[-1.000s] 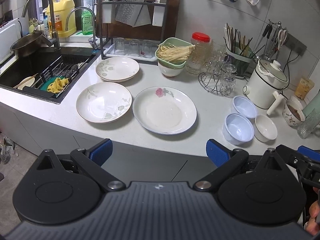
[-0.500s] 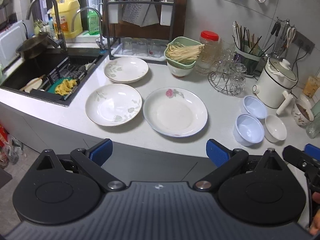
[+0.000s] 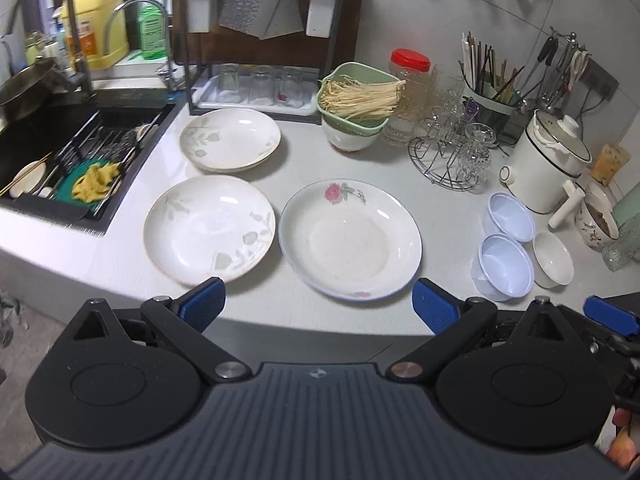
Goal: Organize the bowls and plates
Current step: 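Move both grippers toward the orange-rimmed leaf-pattern plate, then close the left gripper on the leaf plate rim while the right gripper grips its rim too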
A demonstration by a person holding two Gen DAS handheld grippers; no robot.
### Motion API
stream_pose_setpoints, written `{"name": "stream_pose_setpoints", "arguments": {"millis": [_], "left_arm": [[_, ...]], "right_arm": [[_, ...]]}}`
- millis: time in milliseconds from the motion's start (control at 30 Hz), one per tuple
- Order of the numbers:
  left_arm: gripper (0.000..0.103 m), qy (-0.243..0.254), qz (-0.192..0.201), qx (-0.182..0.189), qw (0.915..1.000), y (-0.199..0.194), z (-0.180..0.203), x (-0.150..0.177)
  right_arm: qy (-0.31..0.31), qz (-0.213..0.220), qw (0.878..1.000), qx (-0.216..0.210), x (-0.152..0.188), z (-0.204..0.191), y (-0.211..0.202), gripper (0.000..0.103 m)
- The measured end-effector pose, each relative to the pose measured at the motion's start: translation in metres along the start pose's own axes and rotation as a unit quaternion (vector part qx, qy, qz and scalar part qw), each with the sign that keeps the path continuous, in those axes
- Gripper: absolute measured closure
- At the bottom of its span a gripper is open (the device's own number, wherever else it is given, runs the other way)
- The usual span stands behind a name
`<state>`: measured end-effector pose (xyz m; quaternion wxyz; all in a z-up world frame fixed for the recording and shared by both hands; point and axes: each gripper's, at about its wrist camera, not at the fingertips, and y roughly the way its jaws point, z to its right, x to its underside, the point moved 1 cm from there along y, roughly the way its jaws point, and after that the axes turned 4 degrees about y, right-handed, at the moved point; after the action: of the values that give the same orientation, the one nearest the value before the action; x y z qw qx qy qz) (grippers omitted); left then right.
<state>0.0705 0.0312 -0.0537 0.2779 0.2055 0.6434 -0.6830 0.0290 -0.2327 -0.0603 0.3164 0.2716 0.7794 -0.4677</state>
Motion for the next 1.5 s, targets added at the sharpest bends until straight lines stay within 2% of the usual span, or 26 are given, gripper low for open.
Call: {"name": "stream_pose_setpoints", "arguments": {"millis": [233, 400, 667, 833, 967, 1033, 1233, 1400, 1500], "left_arm": [[0.002, 0.02, -0.006, 0.028, 0.9994, 0.029, -0.037, -0.032], [0.002, 0.031, -0.017, 0.041, 0.9985, 0.057, -0.073, -0.046], [0.002, 0.049, -0.037, 0.077, 0.9951, 0.106, -0.132, -0.07], [0.002, 0.05, -0.047, 0.083, 0.9942, 0.13, -0.166, -0.076], [0.002, 0.042, -0.047, 0.084, 0.9945, 0.153, -0.192, -0.077], [0.002, 0.04, -0.053, 0.085, 0.9941, 0.165, -0.204, -0.077], [0.002, 0.045, -0.054, 0.094, 0.9932, 0.191, -0.225, -0.079], [0.002, 0.043, -0.058, 0.103, 0.9921, 0.21, -0.235, -0.076], [0.003, 0.035, -0.067, 0.114, 0.9907, 0.22, -0.239, -0.07]], "right_arm": [[0.026, 0.0, 0.999, 0.021, -0.01, -0.028, 0.034, 0.004], [0.035, -0.019, 0.999, 0.037, -0.008, -0.055, 0.067, 0.004], [0.071, -0.02, 0.994, 0.081, -0.012, -0.088, 0.119, 0.004], [0.098, -0.014, 0.993, 0.069, -0.015, -0.108, 0.14, 0.004], [0.108, -0.025, 0.991, 0.074, -0.009, -0.121, 0.163, 0.004], [0.1, -0.035, 0.99, 0.09, -0.002, -0.129, 0.179, 0.004], [0.152, -0.064, 0.982, 0.09, 0.014, -0.127, 0.208, 0.005], [0.21, -0.087, 0.972, 0.058, 0.028, -0.12, 0.225, 0.017], [0.255, -0.105, 0.96, 0.045, 0.038, -0.114, 0.236, 0.025]]}}
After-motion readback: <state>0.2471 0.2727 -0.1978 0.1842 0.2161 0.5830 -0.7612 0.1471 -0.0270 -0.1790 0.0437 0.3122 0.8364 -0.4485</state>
